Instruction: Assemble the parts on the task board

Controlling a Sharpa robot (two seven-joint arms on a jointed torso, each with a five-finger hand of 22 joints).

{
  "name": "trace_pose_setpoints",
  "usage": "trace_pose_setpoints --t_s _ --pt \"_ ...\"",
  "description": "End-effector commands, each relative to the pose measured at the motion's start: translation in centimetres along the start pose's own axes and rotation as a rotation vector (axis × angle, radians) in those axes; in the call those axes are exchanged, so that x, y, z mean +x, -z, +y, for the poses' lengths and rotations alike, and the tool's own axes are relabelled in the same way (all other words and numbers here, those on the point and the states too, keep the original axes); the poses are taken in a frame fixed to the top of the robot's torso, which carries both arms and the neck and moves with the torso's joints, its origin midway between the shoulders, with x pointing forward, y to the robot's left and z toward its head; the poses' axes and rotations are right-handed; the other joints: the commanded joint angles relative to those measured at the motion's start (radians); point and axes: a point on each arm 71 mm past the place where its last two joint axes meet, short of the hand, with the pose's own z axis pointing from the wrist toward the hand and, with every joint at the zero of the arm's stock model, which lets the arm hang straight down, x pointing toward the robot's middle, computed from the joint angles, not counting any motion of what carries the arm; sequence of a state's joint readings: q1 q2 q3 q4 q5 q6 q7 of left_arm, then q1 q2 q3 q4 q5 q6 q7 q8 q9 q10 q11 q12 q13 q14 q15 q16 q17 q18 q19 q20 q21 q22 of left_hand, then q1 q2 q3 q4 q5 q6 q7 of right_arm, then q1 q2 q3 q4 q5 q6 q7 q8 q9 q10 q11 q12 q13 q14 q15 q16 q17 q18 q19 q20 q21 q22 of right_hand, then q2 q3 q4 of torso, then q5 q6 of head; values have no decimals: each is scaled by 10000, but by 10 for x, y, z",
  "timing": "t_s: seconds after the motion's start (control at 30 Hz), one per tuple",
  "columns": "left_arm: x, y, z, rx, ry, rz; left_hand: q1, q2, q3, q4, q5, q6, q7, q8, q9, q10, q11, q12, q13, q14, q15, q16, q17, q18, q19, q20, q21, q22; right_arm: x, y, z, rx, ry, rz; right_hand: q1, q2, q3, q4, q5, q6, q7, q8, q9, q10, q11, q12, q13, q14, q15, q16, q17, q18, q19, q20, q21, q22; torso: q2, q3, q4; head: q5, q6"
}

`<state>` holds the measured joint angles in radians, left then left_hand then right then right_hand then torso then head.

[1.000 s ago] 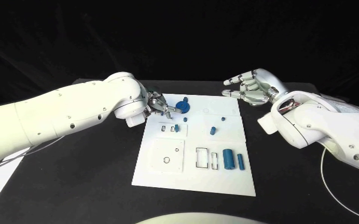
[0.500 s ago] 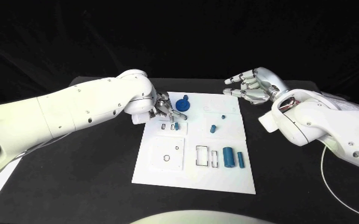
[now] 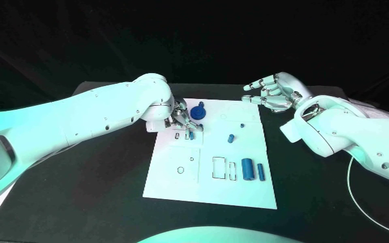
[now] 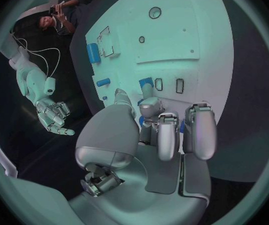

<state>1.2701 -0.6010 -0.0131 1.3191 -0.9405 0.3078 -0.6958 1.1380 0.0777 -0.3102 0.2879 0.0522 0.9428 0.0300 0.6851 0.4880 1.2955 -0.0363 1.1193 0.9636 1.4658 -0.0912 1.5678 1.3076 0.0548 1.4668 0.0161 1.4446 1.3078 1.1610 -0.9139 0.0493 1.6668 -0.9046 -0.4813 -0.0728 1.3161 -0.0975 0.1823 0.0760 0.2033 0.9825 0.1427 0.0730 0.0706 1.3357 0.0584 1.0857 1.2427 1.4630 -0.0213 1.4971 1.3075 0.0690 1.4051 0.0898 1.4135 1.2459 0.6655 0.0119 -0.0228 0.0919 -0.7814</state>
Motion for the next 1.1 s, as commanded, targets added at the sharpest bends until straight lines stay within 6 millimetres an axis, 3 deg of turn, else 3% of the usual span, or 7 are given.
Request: trace_pose_setpoints --t_s 0.03,0.6,1.1 --pt "1 -1 5 -787 -407 221 39 61 -48 -1 -56 -57 7 68 22 1 -20 7 0 1050 -64 30 2632 -142 319 -58 52 894 1 0 0 -20 84 137 -28 44 0 35 49 67 25 61 10 55 -25 9 -15 775 28 -30 1372 -23 70 -25 59 5 3 2 7 6 -20" --pt "-2 -3 9 -978 -510 200 160 146 -65 -20 -55 -120 6 142 130 4 -21 31 31 1050 -63 30 2632 -148 323 -57 72 928 2 -2 -1 20 98 173 -35 53 -4 44 65 67 25 60 9 56 -27 9 -18 775 27 -32 1370 -23 72 -27 59 4 8 0 22 3 -85" --pt "-1 -9 2 -1020 -654 375 465 339 -14 -81 -43 -214 8 258 319 5 -17 49 48 1050 -56 30 2632 -147 316 -47 75 944 4 -2 -1 24 174 227 -39 63 -6 53 78 66 24 58 8 55 -28 5 -23 776 26 -32 1372 -22 72 -28 59 1 15 3 5 87 -127"
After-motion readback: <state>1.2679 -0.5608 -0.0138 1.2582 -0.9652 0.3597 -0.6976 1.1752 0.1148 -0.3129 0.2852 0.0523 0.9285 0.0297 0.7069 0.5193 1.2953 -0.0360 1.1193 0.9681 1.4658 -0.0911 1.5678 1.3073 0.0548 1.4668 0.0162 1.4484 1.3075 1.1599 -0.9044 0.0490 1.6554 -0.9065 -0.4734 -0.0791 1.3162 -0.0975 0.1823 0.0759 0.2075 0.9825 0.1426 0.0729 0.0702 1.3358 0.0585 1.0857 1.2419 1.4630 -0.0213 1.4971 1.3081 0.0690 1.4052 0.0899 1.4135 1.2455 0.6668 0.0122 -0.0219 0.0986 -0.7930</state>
